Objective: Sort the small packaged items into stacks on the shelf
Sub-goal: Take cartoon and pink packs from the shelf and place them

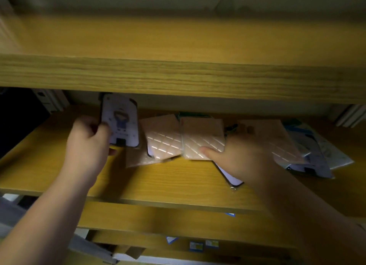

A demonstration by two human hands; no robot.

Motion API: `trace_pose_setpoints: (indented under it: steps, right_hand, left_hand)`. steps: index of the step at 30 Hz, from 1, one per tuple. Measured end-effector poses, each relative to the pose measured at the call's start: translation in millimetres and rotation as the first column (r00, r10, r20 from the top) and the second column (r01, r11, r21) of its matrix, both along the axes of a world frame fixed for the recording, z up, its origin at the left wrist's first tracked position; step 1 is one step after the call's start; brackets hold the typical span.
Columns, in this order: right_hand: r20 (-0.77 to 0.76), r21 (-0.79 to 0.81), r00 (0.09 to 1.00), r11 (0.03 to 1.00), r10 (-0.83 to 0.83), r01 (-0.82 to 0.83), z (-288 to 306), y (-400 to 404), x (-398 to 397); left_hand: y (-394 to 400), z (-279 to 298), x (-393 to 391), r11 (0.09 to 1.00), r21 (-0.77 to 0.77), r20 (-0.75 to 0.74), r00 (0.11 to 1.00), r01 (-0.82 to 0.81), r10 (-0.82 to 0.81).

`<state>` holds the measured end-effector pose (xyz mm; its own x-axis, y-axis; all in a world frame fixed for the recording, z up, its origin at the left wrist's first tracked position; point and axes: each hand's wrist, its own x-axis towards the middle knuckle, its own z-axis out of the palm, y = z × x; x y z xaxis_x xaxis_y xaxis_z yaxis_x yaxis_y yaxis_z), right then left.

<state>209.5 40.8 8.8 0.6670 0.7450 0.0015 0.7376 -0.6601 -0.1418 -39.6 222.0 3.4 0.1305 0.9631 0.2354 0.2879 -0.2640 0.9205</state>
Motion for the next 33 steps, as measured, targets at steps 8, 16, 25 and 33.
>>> trace_pose_setpoints:
  steps: [8, 16, 25, 33]
  right_hand:
    - [-0.257, 0.022, 0.966, 1.000, 0.024, -0.019, 3, 22, -19]
    - [-0.476, 0.129, 0.878, 0.992, 0.052, 0.011, 0, 25, -11]
    - [-0.585, 0.317, 0.807, 0.939, 0.082, 0.135, 11, 18, 8]
    - [-0.858, 0.476, 0.467, 0.672, 0.213, 0.568, 29, -39, 17]
  left_hand:
    - [-45, -8, 18, 0.967, -0.183, 0.294, 0.948, 0.178, -0.119]
    - [-53, 2, 13, 0.905, -0.354, 0.511, 0.859, 0.234, -0.022]
    - [-66, 2, 16, 0.865, -0.407, 0.488, 0.870, 0.294, -0.066]
    - [-99, 13, 21, 0.790, -0.428, 0.571, 0.809, 0.439, -0.141]
